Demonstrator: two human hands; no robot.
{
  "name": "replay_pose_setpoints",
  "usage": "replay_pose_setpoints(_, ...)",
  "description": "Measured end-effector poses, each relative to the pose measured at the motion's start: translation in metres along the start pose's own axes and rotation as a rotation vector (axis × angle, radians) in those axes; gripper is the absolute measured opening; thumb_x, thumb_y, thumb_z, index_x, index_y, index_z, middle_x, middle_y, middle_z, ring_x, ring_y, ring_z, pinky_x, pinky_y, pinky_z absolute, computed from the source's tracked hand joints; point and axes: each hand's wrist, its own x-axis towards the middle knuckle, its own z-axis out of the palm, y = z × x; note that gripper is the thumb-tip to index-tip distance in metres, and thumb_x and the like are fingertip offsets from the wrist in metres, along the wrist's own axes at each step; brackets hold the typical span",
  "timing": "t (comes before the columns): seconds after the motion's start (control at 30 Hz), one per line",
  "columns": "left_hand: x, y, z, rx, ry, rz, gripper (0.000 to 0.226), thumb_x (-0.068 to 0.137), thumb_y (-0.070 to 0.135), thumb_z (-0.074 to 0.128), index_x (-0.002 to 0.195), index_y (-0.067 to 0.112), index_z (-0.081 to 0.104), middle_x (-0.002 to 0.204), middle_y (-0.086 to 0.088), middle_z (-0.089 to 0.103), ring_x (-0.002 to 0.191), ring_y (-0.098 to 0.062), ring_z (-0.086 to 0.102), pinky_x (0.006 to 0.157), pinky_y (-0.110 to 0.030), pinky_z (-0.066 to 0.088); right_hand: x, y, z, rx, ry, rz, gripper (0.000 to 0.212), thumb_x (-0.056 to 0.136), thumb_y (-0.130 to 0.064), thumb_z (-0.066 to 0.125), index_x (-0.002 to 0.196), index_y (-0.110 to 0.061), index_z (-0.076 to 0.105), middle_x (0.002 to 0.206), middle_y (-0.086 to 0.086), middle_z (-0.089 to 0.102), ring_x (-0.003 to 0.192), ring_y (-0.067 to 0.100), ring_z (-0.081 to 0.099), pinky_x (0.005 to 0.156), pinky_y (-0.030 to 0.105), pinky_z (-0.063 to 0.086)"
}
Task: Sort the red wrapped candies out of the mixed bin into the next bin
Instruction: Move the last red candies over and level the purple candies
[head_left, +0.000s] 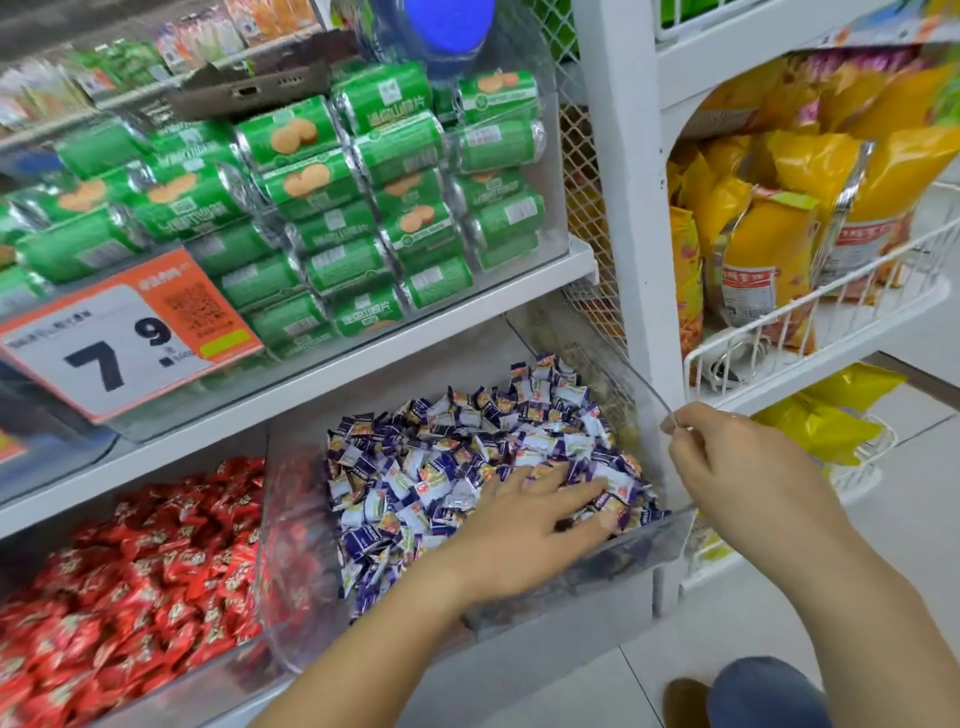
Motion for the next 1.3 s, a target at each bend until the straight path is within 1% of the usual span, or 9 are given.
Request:
replay_pose_setpoints(0.17,-0.036,-0.022,-0.001,-0.382,0.269,0.014,0.033,0.093,0.052,0.041,0.125,0.057,0.041,0.150,0.022,0.025,0.141,0.002,0.003,0.118,-0.033,0.004,-0.002,0.001,0.002,-0.011,-0.010,0.040,0.028,0.094,-0.027,0.040,0.106,-0.020,0.063,0.093,0.008,0.064,0.080,0.030,0.056,0.065,0.034,0.046)
replay_pose_setpoints(0.27,-0.060,-0.044,-0.005,-0.470,0.504,-0.154,0.038,0.092,0.047,0.046,0.129,0.055,0.039,0.150,0.023,0.021,0.142,0.001,0.008,0.116,-0.029,0.010,-0.007,-0.002,0.002,0.084,0.188,0.037,0.030,0.093,-0.025,0.046,0.118,-0.023,0.062,0.114,0.005,0.060,0.093,0.029,0.059,0.070,0.034,0.041)
replay_pose_setpoints(0.37,-0.076,-0.059,-0.013,-0.652,0.629,-0.400,0.048,0.095,0.037,0.049,0.140,0.042,0.033,0.152,0.015,0.025,0.139,-0.005,0.022,0.108,-0.029,0.020,-0.015,-0.024,0.000,0.282,0.391,-0.099,0.024,0.090,-0.024,0.045,0.102,-0.024,0.066,0.094,-0.001,0.064,0.076,0.020,0.059,0.064,0.029,0.040)
replay_pose_setpoints(0.47,-0.077,-0.065,-0.021,-0.830,0.629,-0.555,0.055,0.094,0.039,0.049,0.145,0.036,0.029,0.153,0.010,0.026,0.138,-0.013,0.027,0.109,-0.036,0.024,-0.013,-0.035,0.020,0.371,0.244,-0.235,0.022,0.088,-0.025,0.048,0.099,-0.026,0.067,0.091,-0.006,0.064,0.071,0.013,0.059,0.064,0.031,0.046)
replay_pose_setpoints(0.6,-0.070,-0.076,-0.027,-1.097,0.565,-0.660,0.062,0.094,0.041,0.048,0.150,0.030,0.020,0.156,0.004,0.021,0.141,-0.021,0.023,0.110,-0.044,0.022,-0.006,-0.033,0.051,0.267,-0.088,-0.284,0.032,0.092,-0.023,0.054,0.124,-0.027,0.057,0.118,-0.006,0.056,0.105,0.013,0.054,0.081,0.022,0.036)
replay_pose_setpoints(0.83,-0.048,-0.088,-0.024,-0.793,0.493,-0.687,0.078,0.087,0.046,0.053,0.149,0.013,0.018,0.155,-0.009,0.020,0.139,-0.028,0.026,0.109,-0.042,0.027,0.042,-0.071,0.056,0.145,-0.403,-0.275,0.036,0.098,-0.024,0.043,0.134,-0.026,0.050,0.134,0.003,0.051,0.113,0.021,0.054,0.088,0.025,0.040)
replay_pose_setpoints(0.97,-0.019,-0.072,-0.017,-0.249,0.580,-0.234,0.050,0.093,0.022,0.045,0.142,0.018,0.037,0.145,-0.005,0.040,0.134,-0.024,0.031,0.112,-0.038,0.024,0.065,-0.096,0.087,-0.048,-0.722,-0.375,0.035,0.097,-0.016,0.039,0.128,-0.018,0.055,0.123,0.005,0.062,0.107,0.029,0.059,0.083,0.027,0.046)
replay_pose_setpoints(1.1,0.022,-0.063,-0.019,-0.091,0.269,-0.069,0.051,0.097,0.032,0.036,0.147,0.021,0.029,0.152,-0.002,0.032,0.142,-0.020,0.017,0.117,-0.040,0.005,0.072,-0.086,0.098,-0.450,-0.703,-0.383,0.030,0.096,-0.024,0.041,0.121,-0.012,0.050,0.115,0.013,0.061,0.101,0.029,0.057,0.071,0.031,0.040)
replay_pose_setpoints(1.3,0.015,-0.086,-0.028,0.229,0.040,-0.195,0.043,0.097,0.043,0.030,0.135,0.029,0.045,0.149,-0.001,0.036,0.141,-0.024,0.021,0.115,-0.054,0.004,0.081,-0.062,0.079,-0.759,-0.618,-0.339,0.038,0.093,-0.047,0.046,0.117,-0.020,0.060,0.121,0.005,0.058,0.115,0.026,0.051,0.089,0.035,0.040)
